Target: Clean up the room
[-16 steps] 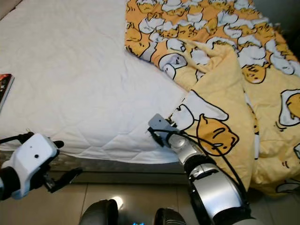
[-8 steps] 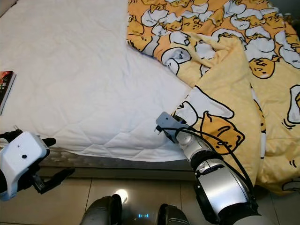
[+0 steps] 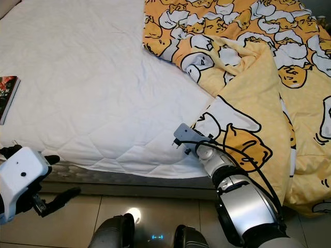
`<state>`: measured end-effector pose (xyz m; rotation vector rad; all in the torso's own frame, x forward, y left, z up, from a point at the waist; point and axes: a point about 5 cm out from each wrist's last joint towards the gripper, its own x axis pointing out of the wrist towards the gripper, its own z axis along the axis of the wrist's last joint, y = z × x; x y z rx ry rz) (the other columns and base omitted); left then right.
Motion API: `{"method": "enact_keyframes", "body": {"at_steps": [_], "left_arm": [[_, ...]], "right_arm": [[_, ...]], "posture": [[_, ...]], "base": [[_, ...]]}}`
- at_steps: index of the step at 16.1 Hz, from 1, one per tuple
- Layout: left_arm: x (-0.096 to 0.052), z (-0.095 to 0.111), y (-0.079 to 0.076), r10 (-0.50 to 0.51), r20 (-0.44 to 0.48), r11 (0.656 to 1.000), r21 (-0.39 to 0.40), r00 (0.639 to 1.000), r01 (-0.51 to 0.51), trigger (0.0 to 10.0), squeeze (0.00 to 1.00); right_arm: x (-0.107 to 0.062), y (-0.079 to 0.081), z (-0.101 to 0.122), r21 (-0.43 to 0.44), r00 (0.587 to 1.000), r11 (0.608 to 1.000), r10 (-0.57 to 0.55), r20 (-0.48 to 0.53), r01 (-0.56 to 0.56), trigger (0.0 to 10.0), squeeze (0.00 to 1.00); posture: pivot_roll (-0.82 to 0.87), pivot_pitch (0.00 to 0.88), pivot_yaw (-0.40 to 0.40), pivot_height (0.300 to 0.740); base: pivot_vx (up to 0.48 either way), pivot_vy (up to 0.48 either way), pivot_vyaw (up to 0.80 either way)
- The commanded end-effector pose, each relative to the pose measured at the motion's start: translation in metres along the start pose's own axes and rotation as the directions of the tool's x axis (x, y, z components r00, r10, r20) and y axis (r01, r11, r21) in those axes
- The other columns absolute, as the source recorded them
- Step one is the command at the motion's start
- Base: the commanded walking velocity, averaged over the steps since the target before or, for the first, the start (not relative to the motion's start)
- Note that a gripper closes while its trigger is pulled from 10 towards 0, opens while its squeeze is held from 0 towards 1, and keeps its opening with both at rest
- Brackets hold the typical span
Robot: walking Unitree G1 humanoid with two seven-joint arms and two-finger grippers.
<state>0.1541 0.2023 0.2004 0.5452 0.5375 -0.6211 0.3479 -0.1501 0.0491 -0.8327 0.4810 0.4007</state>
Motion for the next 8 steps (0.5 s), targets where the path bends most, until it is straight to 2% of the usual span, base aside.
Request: {"method": "enact_keyframes", "body": {"at_steps": [1,6,7,8], "left_arm": [[-0.002,0.001,-0.002,0.004,-0.001,1.000,0.015,1.000,-0.004,10.0,0.00],[0.003,-0.003,-0.007,-0.005,-0.005,1.000,0.003,1.000,0.005,10.0,0.00],[0.009,-0.008,-0.011,-0.039,-0.008,0.999,-0.013,0.999,0.039,10.0,0.00],[0.016,-0.009,-0.014,-0.069,0.008,0.997,-0.037,0.998,0.069,10.0,0.00]], "right_arm": [[-0.001,-0.002,-0.007,0.010,1.000,1.000,0.003,-0.028,-0.003,0.0,0.00],[-0.002,-0.004,-0.008,0.039,1.000,0.999,0.007,-0.017,-0.006,0.0,0.00],[-0.002,-0.003,-0.007,0.134,1.000,0.991,0.008,0.009,-0.009,0.0,0.00],[-0.002,0.001,-0.005,0.269,0.997,0.961,0.042,0.070,-0.059,0.0,0.00]], "posture": [[0.32,0.189,0.006,0.740],[0.28,0.158,-0.008,0.740],[0.22,0.135,-0.022,0.740],[0.20,0.120,-0.023,0.740]], "base": [[0.000,0.000,0.00],[0.000,0.000,0.00],[0.000,0.000,0.00],[0.000,0.000,0.00]]}}
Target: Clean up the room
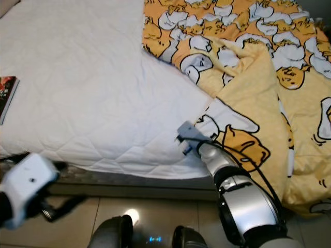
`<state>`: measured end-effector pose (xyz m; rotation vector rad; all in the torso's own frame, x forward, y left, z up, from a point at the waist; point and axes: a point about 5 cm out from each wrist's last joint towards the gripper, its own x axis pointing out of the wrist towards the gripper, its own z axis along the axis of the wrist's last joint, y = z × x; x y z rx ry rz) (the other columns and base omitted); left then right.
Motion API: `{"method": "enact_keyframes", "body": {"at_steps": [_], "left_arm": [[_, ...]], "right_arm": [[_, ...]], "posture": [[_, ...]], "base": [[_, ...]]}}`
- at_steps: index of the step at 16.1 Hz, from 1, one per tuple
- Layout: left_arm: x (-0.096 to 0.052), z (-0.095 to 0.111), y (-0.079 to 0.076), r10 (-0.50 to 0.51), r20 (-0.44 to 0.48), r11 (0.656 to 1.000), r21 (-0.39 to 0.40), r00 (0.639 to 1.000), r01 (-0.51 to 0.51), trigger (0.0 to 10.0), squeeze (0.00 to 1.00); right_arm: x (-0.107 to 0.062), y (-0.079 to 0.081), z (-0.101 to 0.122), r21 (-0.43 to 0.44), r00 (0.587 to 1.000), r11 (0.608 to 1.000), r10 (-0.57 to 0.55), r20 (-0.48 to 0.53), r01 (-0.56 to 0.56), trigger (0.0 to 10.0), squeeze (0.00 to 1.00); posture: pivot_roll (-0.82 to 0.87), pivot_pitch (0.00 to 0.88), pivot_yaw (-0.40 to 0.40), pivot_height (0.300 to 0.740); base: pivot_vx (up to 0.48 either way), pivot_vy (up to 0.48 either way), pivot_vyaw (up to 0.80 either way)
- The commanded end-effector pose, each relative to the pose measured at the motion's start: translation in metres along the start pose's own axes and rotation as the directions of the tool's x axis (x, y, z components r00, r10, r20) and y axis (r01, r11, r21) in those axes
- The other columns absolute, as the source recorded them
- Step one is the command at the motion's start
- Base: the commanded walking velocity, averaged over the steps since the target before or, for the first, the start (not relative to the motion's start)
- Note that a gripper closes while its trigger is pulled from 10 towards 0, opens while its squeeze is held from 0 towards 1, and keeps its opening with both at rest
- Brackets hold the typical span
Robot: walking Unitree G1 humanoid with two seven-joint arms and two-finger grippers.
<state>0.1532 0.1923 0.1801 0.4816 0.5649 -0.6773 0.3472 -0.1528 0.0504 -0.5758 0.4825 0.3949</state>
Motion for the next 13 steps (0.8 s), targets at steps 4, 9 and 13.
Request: {"method": "enact_keyframes", "body": {"at_steps": [4,9,13], "left_arm": [[0.028,-0.002,-0.009,-0.115,0.072,0.991,-0.058,0.991,0.119,10.0,0.00],[0.067,-0.002,0.001,-0.093,0.097,0.993,-0.056,0.991,0.099,10.0,0.00],[0.075,-0.004,0.000,-0.102,0.088,0.993,-0.046,0.991,0.106,10.0,0.00]], "right_arm": [[-0.009,0.040,-0.015,0.174,0.928,0.920,0.319,0.191,-0.352,0.0,0.00],[-0.052,0.074,-0.065,0.163,0.695,0.682,0.656,0.295,-0.713,0.0,0.00],[-0.122,0.073,-0.091,0.192,0.453,0.411,0.826,0.336,-0.891,0.0,0.00]], "posture": [[0.08,0.008,0.007,0.740],[-0.01,0.000,0.068,0.740],[-0.04,0.000,0.082,0.740]], "base": [[0.000,0.000,0.00],[0.000,0.000,0.00],[0.000,0.000,0.00]]}}
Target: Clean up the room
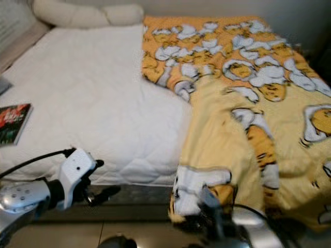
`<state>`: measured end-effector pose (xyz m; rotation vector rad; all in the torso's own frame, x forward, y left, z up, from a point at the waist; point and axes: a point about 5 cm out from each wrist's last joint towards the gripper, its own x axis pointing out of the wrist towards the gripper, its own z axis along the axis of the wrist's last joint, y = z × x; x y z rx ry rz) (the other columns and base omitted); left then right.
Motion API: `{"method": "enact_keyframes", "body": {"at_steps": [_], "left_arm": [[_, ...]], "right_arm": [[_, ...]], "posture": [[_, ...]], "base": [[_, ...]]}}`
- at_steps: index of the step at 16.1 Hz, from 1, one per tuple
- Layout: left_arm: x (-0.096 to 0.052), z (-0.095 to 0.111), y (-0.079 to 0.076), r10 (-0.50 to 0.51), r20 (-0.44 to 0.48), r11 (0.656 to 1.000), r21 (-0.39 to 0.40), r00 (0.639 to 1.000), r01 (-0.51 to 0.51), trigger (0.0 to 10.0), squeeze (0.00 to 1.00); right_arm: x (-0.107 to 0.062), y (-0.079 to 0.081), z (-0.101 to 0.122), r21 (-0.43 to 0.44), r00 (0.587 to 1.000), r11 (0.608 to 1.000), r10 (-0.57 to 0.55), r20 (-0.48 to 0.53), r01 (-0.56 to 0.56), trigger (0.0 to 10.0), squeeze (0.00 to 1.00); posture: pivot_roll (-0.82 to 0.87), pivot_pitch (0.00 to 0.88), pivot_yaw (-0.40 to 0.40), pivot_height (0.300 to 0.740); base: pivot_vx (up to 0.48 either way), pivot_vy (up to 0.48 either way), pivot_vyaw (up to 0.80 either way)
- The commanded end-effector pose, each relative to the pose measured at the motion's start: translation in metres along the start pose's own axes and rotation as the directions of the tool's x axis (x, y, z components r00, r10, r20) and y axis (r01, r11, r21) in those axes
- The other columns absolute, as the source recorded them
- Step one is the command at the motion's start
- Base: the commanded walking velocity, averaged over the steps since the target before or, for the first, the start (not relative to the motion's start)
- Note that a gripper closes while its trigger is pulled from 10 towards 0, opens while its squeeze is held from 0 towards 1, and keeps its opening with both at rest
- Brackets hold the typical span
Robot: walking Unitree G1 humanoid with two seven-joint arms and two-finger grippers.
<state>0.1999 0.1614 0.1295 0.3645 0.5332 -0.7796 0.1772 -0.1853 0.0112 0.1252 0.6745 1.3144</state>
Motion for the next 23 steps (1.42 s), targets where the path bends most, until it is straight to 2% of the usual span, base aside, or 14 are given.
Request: {"method": "enact_keyframes", "body": {"at_steps": [1,2,3,4,5,6,9,13,14,16,18,19,22,23], "left_arm": [[0.002,0.000,0.001,0.006,-0.002,1.000,0.014,1.000,-0.006,10.0,0.00],[0.002,0.000,0.001,0.006,-0.003,1.000,0.015,1.000,-0.006,10.0,0.00],[0.005,-0.001,0.001,0.010,-0.002,1.000,0.015,1.000,-0.010,10.0,0.00],[0.008,-0.001,0.002,0.017,0.000,1.000,0.016,1.000,-0.017,10.0,0.00],[0.010,0.000,0.002,0.022,0.006,1.000,0.015,1.000,-0.022,10.0,0.00],[0.010,0.000,0.003,0.023,0.008,1.000,0.015,1.000,-0.023,10.0,0.00],[0.014,-0.003,0.006,0.043,0.007,0.999,0.014,0.999,-0.043,10.0,0.00],[0.022,-0.005,0.014,0.182,0.060,0.983,-0.035,0.981,-0.180,10.0,0.00],[0.022,-0.005,0.015,0.194,0.069,0.981,-0.042,0.979,-0.191,10.0,0.00],[0.028,-0.006,0.012,0.211,0.074,0.977,-0.054,0.975,-0.208,10.0,0.00],[0.031,-0.009,0.010,0.229,0.073,0.973,-0.053,0.971,-0.226,10.0,0.00],[0.032,-0.010,0.013,0.253,0.073,0.967,-0.054,0.965,-0.250,10.0,0.00],[0.032,-0.011,0.021,0.395,0.125,0.917,-0.114,0.910,-0.382,10.0,0.00],[0.031,-0.010,0.022,0.418,0.134,0.906,-0.127,0.898,-0.403,10.0,0.00]], "right_arm": [[0.002,0.003,0.011,-0.030,0.999,0.999,0.036,0.034,-0.035,0.0,0.00],[0.001,0.003,0.012,-0.035,0.999,0.999,0.028,0.034,-0.027,0.0,0.00],[0.002,-0.002,0.015,-0.061,0.998,0.996,-0.055,0.041,0.057,10.0,0.00],[0.003,-0.014,0.027,-0.053,0.975,0.977,-0.198,0.105,0.204,10.0,1.00],[0.004,-0.021,0.039,-0.031,0.943,0.954,-0.289,0.165,0.298,10.0,1.00],[0.004,-0.023,0.042,-0.033,0.935,0.948,-0.307,0.176,0.318,10.0,1.00],[0.009,-0.017,0.054,-0.046,0.950,0.964,-0.248,0.192,0.261,10.0,1.00],[0.006,-0.010,0.074,-0.038,0.881,0.928,-0.338,0.331,0.371,10.0,1.00],[0.006,-0.009,0.075,-0.037,0.877,0.925,-0.344,0.336,0.378,10.0,1.00],[0.013,0.002,0.057,-0.062,0.913,0.926,-0.354,0.203,0.373,10.0,1.00],[0.017,-0.004,0.045,-0.014,0.877,0.888,-0.451,0.165,0.459,10.0,1.00],[0.018,-0.009,0.044,-0.002,0.849,0.862,-0.499,0.174,0.507,10.0,1.00],[0.002,-0.027,0.060,0.188,0.571,0.641,-0.757,0.318,0.744,10.0,1.00],[0.000,-0.027,0.064,0.239,0.519,0.605,-0.785,0.338,0.760,10.0,1.00]], "posture": [[-0.04,0.000,0.081,0.740],[-0.04,0.000,0.081,0.740],[-0.04,0.000,0.072,0.740],[-0.04,0.000,0.070,0.740],[-0.03,0.000,0.067,0.740],[-0.03,0.000,0.067,0.740],[-0.05,0.000,0.063,0.740],[-0.07,0.000,0.040,0.740],[-0.07,0.000,0.040,0.740],[-0.08,0.000,0.032,0.740],[-0.09,0.000,0.029,0.740],[-0.09,0.000,0.027,0.740],[-0.09,0.000,0.020,0.740],[-0.09,0.000,0.019,0.740]], "base": [[0.000,0.000,0.00],[0.000,0.000,0.00],[0.000,0.000,0.00],[0.000,0.000,0.00],[0.000,0.000,0.00],[0.000,0.000,0.00],[0.000,0.000,0.00],[0.000,0.000,0.00],[0.000,0.000,0.00],[0.000,0.000,0.00],[0.000,0.000,0.00],[0.000,0.000,0.00],[0.000,0.000,0.00],[0.000,0.000,0.00]]}}
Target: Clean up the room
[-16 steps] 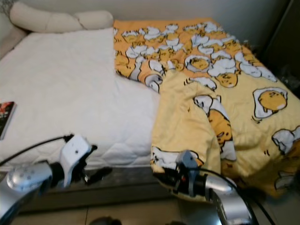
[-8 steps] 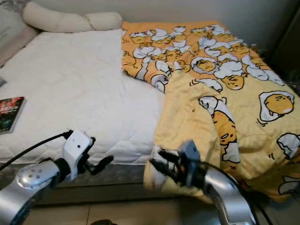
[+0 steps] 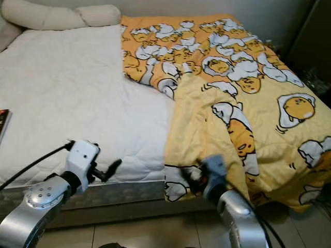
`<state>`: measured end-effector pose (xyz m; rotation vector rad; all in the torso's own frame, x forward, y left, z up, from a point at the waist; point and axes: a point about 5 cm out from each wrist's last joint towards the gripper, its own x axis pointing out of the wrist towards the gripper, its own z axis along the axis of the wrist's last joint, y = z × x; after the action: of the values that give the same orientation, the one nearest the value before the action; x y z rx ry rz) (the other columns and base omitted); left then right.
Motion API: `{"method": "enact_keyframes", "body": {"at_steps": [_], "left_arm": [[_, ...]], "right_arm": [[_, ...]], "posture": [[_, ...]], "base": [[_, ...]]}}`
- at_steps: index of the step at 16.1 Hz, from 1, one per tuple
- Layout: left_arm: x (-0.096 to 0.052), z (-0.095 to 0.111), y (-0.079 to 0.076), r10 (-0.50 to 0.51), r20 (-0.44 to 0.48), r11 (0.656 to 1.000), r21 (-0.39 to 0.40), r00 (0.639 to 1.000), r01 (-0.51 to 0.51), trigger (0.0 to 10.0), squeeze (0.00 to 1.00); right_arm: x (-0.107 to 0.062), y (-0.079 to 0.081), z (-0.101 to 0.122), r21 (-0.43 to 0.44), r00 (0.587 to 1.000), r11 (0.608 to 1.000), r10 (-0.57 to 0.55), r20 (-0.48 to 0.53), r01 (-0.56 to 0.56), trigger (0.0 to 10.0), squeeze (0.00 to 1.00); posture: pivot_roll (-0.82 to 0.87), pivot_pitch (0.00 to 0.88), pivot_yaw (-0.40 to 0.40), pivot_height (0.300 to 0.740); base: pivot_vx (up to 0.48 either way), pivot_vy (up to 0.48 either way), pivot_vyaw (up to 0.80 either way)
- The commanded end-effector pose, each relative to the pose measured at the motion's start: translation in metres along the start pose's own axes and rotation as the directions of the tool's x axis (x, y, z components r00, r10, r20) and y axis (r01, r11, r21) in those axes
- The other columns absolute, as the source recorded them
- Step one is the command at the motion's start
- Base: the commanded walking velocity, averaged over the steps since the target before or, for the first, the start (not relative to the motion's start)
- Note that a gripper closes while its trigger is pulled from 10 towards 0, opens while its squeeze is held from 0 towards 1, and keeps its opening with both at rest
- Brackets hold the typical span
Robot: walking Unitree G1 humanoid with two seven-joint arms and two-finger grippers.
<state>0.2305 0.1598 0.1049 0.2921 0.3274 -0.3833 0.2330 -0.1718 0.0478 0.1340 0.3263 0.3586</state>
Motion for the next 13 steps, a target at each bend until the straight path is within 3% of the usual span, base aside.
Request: {"method": "enact_keyframes", "body": {"at_steps": [1,2,6,7,9,13], "left_arm": [[0.000,0.001,0.006,0.058,0.017,0.998,-0.011,0.998,-0.057,10.0,0.00],[0.002,0.004,0.009,0.094,0.039,0.995,-0.035,0.995,-0.092,10.0,0.00],[0.009,0.010,0.020,0.169,0.067,0.985,-0.047,0.983,-0.166,10.0,0.00],[0.010,0.010,0.022,0.187,0.070,0.982,-0.056,0.980,-0.183,10.0,0.00],[0.010,0.012,0.024,0.217,0.075,0.974,-0.083,0.973,-0.210,10.0,0.00],[0.014,0.015,0.028,0.257,0.100,0.959,-0.151,0.961,-0.240,10.0,0.00]], "right_arm": [[0.000,-0.005,0.007,0.049,0.995,0.995,-0.093,0.032,0.092,10.0,1.00],[0.002,-0.003,0.015,0.083,0.987,0.987,-0.145,0.075,0.139,10.0,1.00],[0.007,0.010,0.033,0.046,0.946,0.975,-0.222,0.237,0.217,10.0,1.00],[0.008,0.011,0.034,0.026,0.943,0.975,-0.222,0.249,0.223,10.0,1.00],[0.010,0.016,0.030,0.073,0.960,0.979,-0.203,0.190,0.193,10.0,1.00],[0.012,0.015,0.033,0.055,0.948,0.974,-0.228,0.223,0.221,10.0,1.00]], "posture": [[-0.09,0.000,0.017,0.740],[-0.08,0.000,0.012,0.740],[-0.08,0.000,0.006,0.740],[-0.07,0.000,0.003,0.740],[-0.07,0.000,-0.002,0.740],[-0.08,0.000,0.005,0.740]], "base": [[0.000,0.000,0.00],[0.000,0.000,0.00],[0.000,0.214,0.00],[0.000,0.000,0.00],[0.000,0.000,0.00],[0.000,0.000,0.00]]}}
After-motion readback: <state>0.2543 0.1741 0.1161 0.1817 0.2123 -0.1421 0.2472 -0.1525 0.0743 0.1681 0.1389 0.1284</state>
